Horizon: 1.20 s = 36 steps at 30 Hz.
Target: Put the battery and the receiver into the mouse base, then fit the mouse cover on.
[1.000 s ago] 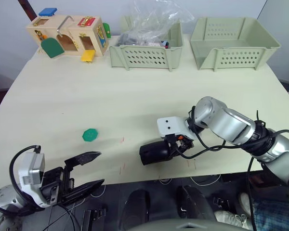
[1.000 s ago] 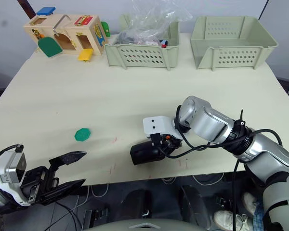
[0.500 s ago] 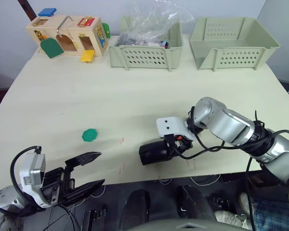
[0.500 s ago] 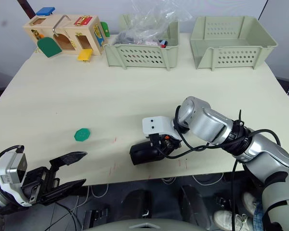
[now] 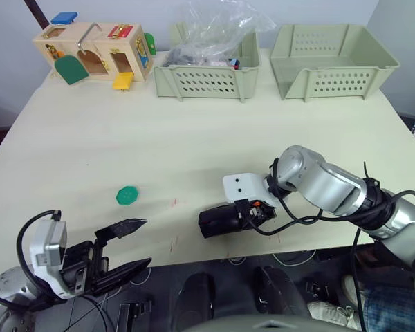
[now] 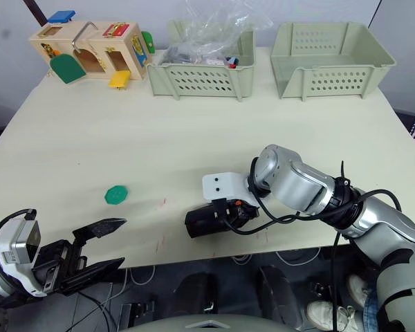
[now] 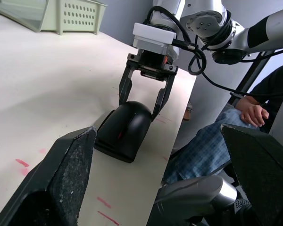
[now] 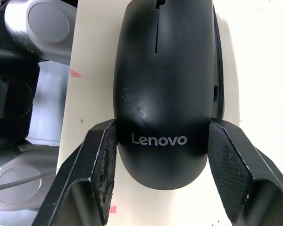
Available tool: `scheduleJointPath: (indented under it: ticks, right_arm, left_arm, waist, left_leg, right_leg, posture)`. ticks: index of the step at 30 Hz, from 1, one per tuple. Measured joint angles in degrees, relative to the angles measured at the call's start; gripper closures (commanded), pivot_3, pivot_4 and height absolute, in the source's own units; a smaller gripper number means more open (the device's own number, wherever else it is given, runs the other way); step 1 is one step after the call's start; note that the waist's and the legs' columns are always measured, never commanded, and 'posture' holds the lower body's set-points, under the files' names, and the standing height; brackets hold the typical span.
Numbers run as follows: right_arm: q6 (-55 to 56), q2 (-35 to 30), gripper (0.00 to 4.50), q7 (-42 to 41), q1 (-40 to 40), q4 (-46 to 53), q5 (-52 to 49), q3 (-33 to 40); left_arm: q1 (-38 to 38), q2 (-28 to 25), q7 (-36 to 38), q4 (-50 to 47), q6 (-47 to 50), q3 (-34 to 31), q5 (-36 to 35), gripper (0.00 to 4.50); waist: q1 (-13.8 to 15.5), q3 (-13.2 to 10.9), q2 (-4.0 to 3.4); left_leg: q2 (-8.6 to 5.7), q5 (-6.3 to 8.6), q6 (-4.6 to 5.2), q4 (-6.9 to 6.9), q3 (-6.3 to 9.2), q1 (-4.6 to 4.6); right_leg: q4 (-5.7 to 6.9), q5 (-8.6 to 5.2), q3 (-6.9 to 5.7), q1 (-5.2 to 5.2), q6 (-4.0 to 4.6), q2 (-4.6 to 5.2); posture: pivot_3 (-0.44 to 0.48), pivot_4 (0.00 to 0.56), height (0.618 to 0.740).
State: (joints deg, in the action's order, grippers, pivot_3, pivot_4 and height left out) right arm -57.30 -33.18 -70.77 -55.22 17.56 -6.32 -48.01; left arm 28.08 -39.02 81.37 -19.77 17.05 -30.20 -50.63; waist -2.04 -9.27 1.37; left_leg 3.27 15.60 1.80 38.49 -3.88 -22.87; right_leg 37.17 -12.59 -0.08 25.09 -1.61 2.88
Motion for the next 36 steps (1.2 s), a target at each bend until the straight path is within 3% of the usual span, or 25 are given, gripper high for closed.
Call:
scheduleJointPath:
  ticks: [36]
  right_arm:
    - [-6.33,0.67,2.25,3.85,-1.98,2.56,-0.9,-1.94]
  left_arm:
    - [-1.02,-0.24,-0.4,0.03,0.16,1.13,0.02,0.0]
  waist:
    - [-0.19,-0.01,-0.01]
  left_leg:
    - [0.0,0.0,0.0,0.0,0.31,0.0]
  right_leg:
    - [0.0,0.0,0.0,0.01,0.0,0.0]
  posture:
    - [0.0,0.15,0.74]
